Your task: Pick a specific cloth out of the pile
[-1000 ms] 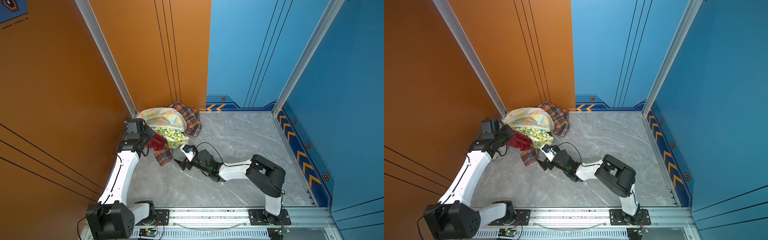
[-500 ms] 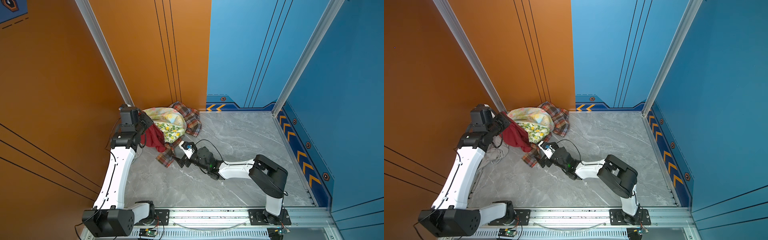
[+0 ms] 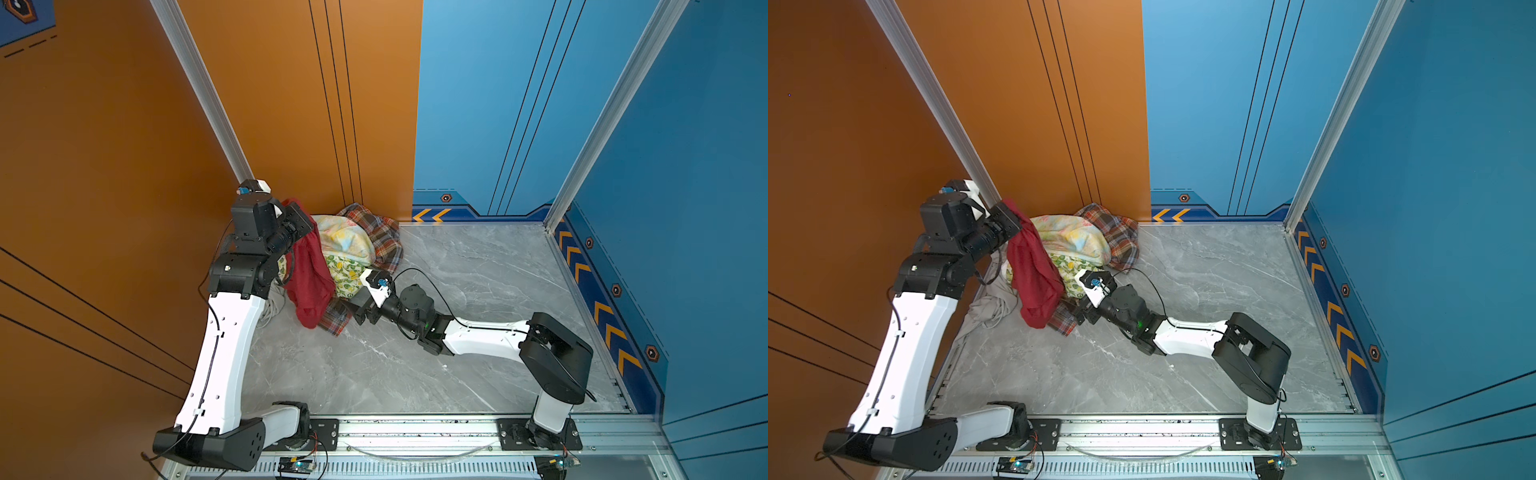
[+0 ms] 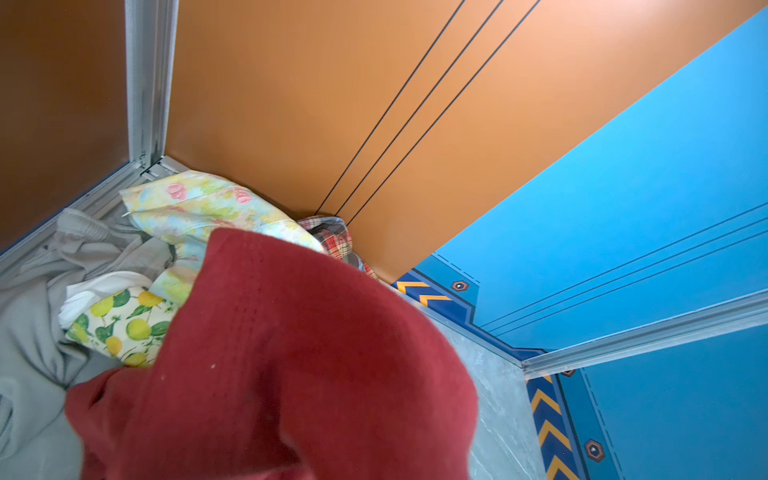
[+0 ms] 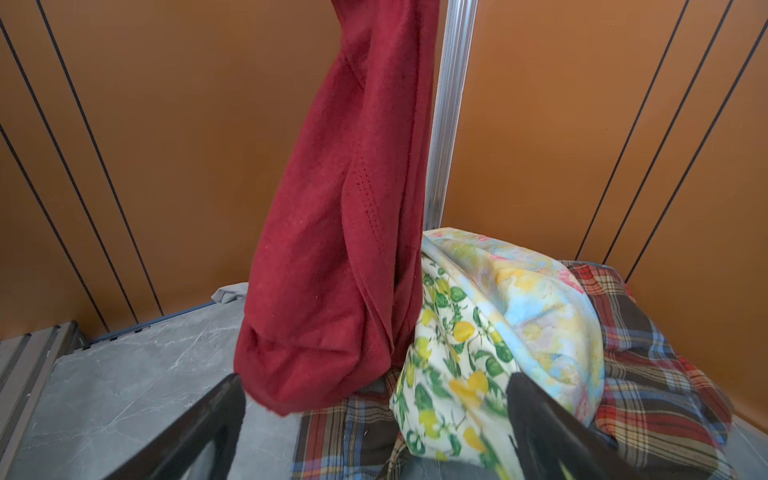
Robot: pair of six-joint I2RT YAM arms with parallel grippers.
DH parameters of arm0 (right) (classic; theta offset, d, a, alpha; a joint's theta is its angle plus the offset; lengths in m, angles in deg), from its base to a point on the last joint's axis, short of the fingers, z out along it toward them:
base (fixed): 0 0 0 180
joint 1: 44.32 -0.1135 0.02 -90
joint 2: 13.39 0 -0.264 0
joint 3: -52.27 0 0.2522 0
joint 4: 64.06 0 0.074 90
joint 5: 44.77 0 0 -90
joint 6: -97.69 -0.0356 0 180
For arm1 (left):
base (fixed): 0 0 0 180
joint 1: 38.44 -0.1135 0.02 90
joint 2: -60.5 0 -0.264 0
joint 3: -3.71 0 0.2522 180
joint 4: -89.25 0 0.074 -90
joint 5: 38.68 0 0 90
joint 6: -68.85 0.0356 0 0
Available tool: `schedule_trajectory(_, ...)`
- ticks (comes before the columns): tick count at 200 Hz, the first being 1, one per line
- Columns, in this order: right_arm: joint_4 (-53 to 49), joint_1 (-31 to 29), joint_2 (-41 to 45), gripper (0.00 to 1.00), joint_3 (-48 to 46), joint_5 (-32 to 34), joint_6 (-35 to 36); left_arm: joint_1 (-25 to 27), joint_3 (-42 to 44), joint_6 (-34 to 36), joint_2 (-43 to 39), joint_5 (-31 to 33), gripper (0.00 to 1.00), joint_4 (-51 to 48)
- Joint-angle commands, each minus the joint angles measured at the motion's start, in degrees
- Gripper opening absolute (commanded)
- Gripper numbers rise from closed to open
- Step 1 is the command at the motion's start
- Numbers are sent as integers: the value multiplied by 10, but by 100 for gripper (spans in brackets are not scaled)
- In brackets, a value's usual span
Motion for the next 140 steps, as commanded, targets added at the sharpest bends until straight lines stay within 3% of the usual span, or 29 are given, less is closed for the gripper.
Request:
schedule_trajectory(1, -18, 3, 13, 100, 36, -4, 10, 19, -44, 19, -4, -19, 0, 12)
schedule_trajectory(76, -33, 3, -77, 100, 153, -12, -28, 120, -48, 14, -18, -23, 0, 6)
schedule_trajectory(104, 28, 3, -118, 100, 166, 39, -72, 154, -34, 18, -23, -10, 0, 6)
schedule_trajectory(140, 103, 3, -153, 92, 156, 112, -118, 170, -18, 19, -30, -4, 0, 7)
